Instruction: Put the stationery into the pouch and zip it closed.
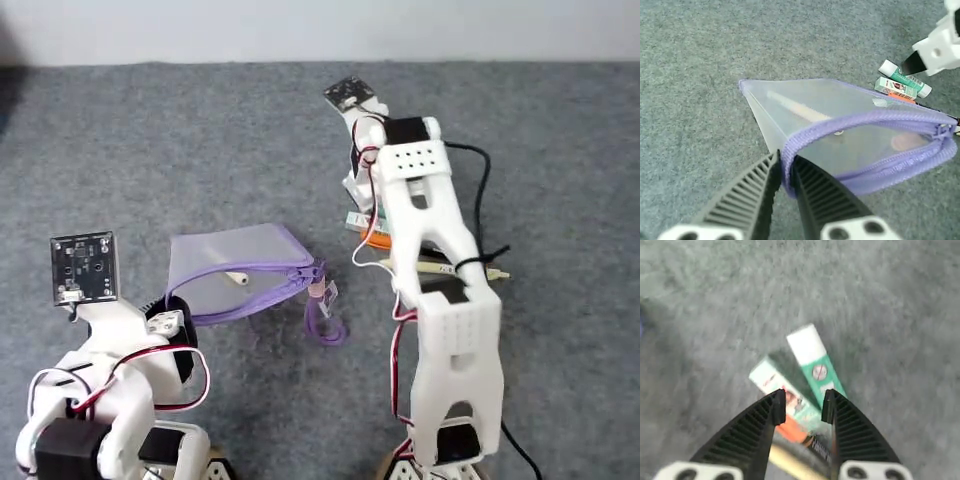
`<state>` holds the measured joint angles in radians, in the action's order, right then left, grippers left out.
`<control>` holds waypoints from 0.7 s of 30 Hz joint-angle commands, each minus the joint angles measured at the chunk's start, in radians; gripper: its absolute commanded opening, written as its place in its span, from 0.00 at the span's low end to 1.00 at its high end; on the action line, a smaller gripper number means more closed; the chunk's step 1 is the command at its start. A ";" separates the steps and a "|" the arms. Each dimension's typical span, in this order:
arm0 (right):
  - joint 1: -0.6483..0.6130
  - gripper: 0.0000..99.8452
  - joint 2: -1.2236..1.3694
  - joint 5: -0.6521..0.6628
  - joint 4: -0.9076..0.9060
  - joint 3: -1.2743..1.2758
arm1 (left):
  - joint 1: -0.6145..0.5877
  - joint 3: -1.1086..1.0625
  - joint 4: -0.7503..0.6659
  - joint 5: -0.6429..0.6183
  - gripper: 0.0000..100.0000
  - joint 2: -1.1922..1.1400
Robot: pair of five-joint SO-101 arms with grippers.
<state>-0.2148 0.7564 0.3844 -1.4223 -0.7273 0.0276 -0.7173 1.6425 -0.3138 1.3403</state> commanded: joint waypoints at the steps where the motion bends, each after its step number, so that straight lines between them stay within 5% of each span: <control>1: 0.015 0.13 0.068 0.021 -0.004 -0.157 | -0.006 0.005 0.002 -0.011 0.01 -0.015; 15: 0.027 0.12 0.384 0.069 -0.059 -0.411 | -0.006 0.005 0.002 -0.011 0.01 -0.015; 19: 0.025 0.00 0.387 0.069 -0.117 -0.508 | -0.006 0.004 0.002 -0.011 0.01 -0.015; 21: 0.027 0.03 0.389 0.069 -0.162 -0.577 | -0.006 0.004 -0.002 -0.011 0.01 -0.015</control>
<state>-0.1933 1.1584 0.4442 -1.5267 -1.2045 0.0276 -0.7173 1.6425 -0.3138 1.3403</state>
